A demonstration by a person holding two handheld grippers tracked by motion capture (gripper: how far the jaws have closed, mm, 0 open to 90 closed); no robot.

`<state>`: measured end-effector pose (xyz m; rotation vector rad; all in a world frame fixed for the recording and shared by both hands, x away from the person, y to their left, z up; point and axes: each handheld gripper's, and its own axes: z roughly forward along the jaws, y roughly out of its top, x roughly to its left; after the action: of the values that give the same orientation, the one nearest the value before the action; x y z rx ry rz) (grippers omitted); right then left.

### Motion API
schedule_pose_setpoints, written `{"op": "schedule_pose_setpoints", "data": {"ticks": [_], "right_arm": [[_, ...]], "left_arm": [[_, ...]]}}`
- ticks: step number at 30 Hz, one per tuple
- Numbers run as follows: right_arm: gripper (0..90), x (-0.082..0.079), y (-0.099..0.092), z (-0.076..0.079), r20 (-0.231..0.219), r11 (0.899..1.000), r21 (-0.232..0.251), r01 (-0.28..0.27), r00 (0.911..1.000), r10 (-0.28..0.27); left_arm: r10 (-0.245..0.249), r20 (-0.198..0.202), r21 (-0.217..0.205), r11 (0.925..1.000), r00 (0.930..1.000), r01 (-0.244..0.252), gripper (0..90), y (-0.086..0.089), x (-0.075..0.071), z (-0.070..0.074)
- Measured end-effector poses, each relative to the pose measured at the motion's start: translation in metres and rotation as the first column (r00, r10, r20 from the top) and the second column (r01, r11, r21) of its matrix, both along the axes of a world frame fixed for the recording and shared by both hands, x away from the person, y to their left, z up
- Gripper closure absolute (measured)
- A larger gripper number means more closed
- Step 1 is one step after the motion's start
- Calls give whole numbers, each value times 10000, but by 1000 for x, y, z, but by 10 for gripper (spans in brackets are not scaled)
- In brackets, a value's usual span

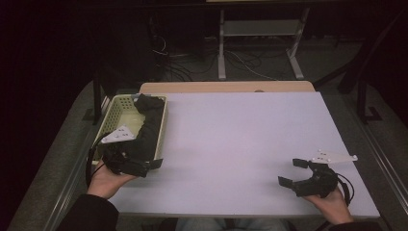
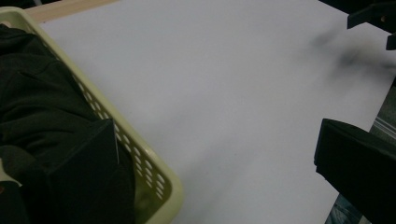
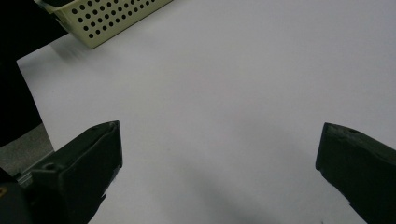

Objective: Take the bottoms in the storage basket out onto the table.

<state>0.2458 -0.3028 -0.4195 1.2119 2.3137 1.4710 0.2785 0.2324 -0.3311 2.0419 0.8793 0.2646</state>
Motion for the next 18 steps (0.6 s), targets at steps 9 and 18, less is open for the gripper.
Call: {"op": "schedule_pose_setpoints", "data": {"ticks": [9,18], "right_arm": [[0,0,-1,0,23,10000,-3,-6,10000,6],[0,-1,0,1,37,10000,-27,-26,10000,27]], "left_arm": [[170,-168,279,9995,9997,-165,0,9,6,4],[276,-237,529,9983,9993,-263,0,15,18,8]]}}
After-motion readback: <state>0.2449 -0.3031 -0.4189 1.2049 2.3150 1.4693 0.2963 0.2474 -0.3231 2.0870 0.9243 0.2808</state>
